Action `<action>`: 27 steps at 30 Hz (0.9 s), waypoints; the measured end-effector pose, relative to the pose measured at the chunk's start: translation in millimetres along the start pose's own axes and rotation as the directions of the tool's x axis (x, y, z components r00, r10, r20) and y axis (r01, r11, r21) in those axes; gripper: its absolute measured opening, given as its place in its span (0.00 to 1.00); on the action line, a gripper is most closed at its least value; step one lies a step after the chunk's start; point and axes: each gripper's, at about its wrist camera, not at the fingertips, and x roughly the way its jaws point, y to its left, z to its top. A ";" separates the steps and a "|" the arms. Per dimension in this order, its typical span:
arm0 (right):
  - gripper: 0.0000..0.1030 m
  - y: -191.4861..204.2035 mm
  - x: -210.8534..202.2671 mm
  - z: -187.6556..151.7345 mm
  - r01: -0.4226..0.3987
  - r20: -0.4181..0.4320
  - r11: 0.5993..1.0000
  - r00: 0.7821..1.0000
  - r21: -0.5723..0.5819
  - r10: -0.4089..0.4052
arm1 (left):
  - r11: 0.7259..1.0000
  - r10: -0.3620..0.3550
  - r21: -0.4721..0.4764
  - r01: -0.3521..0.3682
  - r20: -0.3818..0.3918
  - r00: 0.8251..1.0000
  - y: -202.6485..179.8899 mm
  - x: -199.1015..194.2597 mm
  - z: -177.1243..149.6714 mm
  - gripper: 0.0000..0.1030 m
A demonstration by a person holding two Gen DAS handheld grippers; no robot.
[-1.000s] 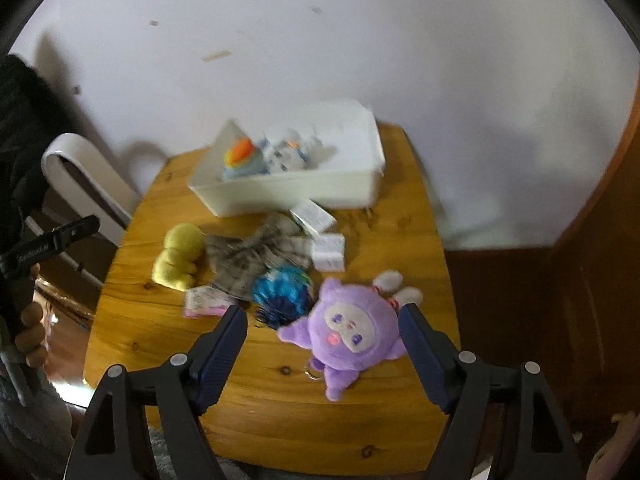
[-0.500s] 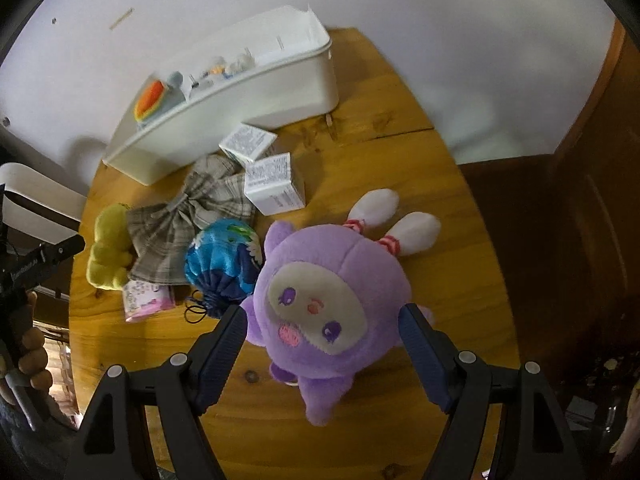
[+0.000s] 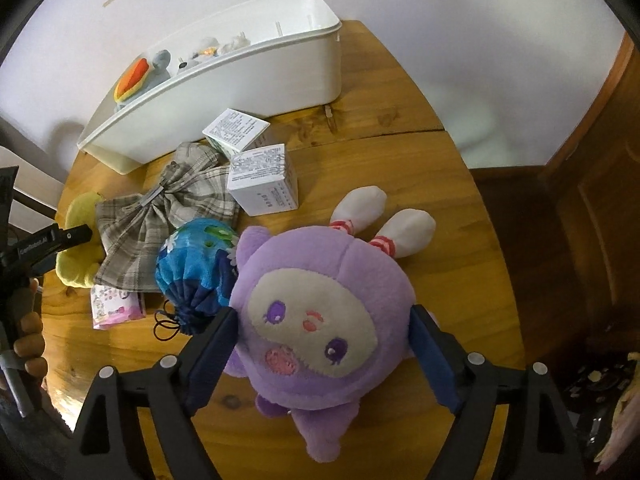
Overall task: Organize objects
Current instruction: 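Grasp the yellow duck plush with the left gripper while the right gripper grasps the purple bunny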
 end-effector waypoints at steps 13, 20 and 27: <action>0.89 10.1 11.6 4.1 0.048 0.006 0.998 0.999 -0.051 -0.047 | 0.998 0.055 -0.008 -0.055 -0.007 0.998 -0.4 16.3 -7.1 0.96; 0.82 17.5 16.3 4.9 0.078 0.022 0.991 0.997 -0.104 -0.077 | 0.996 0.090 0.007 -0.090 0.028 0.996 -6.2 10.1 -13.0 0.72; 0.66 20.8 9.6 2.1 0.083 0.043 0.989 0.996 -0.121 -0.078 | 0.996 0.091 0.015 -0.092 0.044 0.995 -3.9 -1.9 -21.3 0.50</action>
